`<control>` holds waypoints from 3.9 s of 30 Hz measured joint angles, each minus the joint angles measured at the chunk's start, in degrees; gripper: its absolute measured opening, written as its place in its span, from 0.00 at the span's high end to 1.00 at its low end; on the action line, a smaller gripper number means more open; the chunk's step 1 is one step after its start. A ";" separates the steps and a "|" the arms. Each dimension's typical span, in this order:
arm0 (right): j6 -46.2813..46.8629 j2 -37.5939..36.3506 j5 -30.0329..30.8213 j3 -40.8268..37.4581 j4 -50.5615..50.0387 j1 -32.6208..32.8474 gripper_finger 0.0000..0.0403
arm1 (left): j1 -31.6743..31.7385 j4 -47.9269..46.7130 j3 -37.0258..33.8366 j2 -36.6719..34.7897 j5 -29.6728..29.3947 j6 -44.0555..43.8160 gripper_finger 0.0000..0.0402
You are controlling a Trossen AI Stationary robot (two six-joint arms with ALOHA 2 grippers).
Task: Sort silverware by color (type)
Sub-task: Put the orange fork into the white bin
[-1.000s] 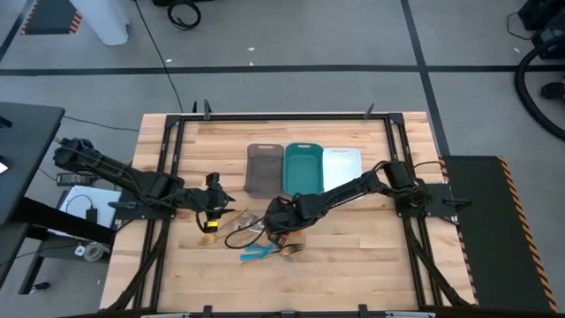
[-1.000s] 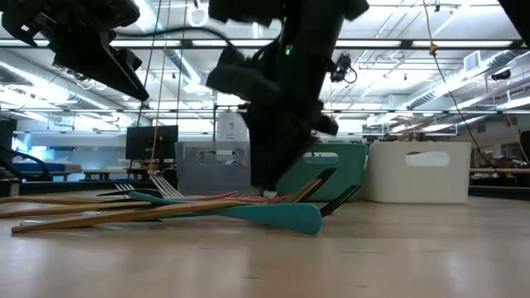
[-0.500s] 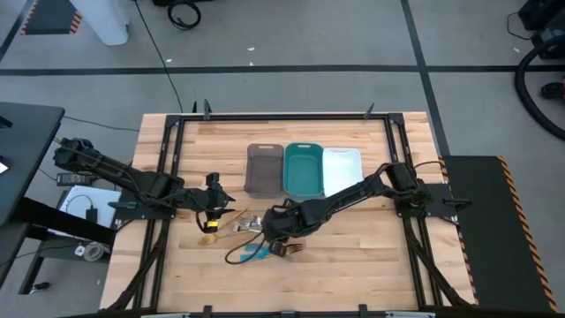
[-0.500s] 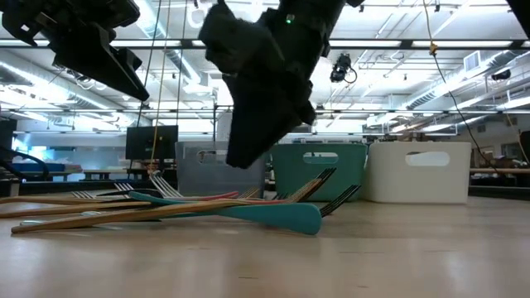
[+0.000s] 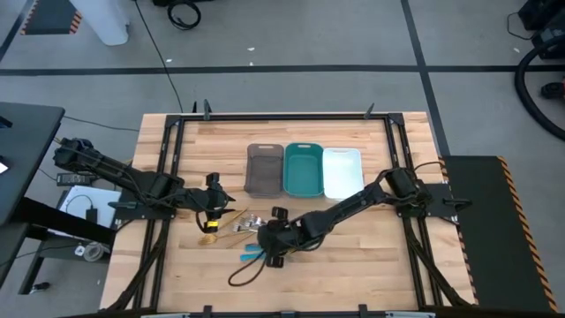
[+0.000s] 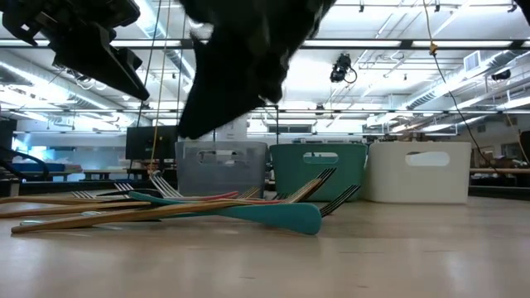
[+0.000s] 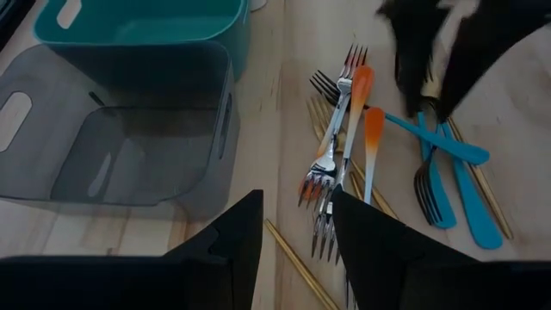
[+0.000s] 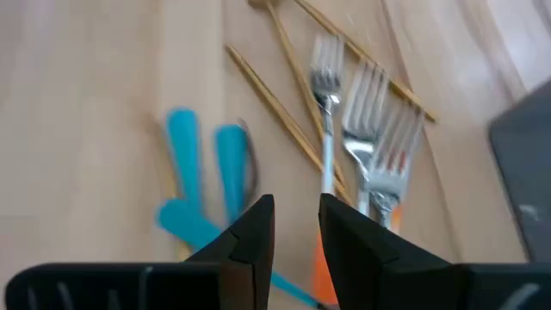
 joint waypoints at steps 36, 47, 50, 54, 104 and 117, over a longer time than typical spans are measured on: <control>-6.00 3.86 -0.12 -5.75 13.56 -2.19 0.75 | 0.00 -8.00 0.00 -0.02 0.04 -4.91 0.63; -6.81 3.85 -0.22 -9.24 15.97 -2.58 0.74 | 0.00 -7.79 0.00 -0.02 0.04 -4.73 0.63; -6.44 3.85 -0.26 -9.24 15.71 -2.59 0.75 | 0.00 -7.61 0.00 -0.02 0.04 -4.68 0.63; -6.42 3.85 -0.30 -9.24 15.64 -2.58 0.78 | 0.00 -7.56 0.00 -0.02 0.04 -4.66 0.63; -8.20 3.77 2.74 1.71 -2.60 -2.60 0.96 | 0.00 -7.50 0.00 -0.02 0.03 -4.55 0.63; -9.04 3.75 3.19 6.90 -11.91 -2.50 0.96 | 0.00 -7.41 0.00 -0.02 0.02 -4.55 0.63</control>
